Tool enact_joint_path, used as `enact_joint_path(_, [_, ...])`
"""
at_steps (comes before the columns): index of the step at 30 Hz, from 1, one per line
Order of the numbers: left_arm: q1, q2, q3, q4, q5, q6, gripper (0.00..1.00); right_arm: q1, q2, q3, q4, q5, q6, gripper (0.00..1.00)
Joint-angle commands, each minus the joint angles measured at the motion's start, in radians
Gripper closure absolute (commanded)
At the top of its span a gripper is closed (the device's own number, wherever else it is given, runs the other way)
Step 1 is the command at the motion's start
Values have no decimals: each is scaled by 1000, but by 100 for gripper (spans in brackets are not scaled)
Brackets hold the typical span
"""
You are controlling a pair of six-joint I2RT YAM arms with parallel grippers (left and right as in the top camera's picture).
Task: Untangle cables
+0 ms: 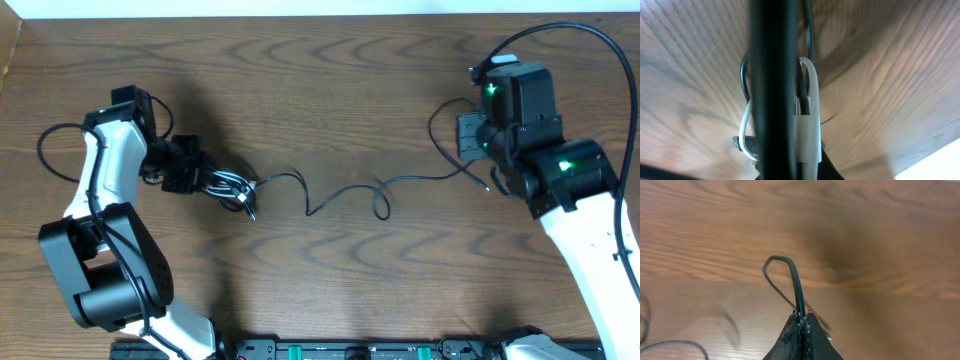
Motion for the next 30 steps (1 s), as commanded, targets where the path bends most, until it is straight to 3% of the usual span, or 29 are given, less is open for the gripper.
enact_joint_path(1, [-37, -39, 33, -15, 14, 116, 93, -53, 31, 6, -29, 48, 23, 99])
enact_joint_path(8, [-157, -181, 56, -1, -88, 43, 93, -188, 131, 6, -106, 49, 23, 99])
enact_joint_path(13, [-246, -256, 61, 98, -83, 187, 93, -282, 208, 6, -109, 49, 24, 99])
enact_joint_path(23, [-359, -274, 61, 200, -77, 589, 93, -476, 417, 6, -123, 42, 98, 99])
enact_joint_path(30, [-361, -274, 60, 181, 245, 1080, 93, -515, 546, 6, -87, -5, 97, 99])
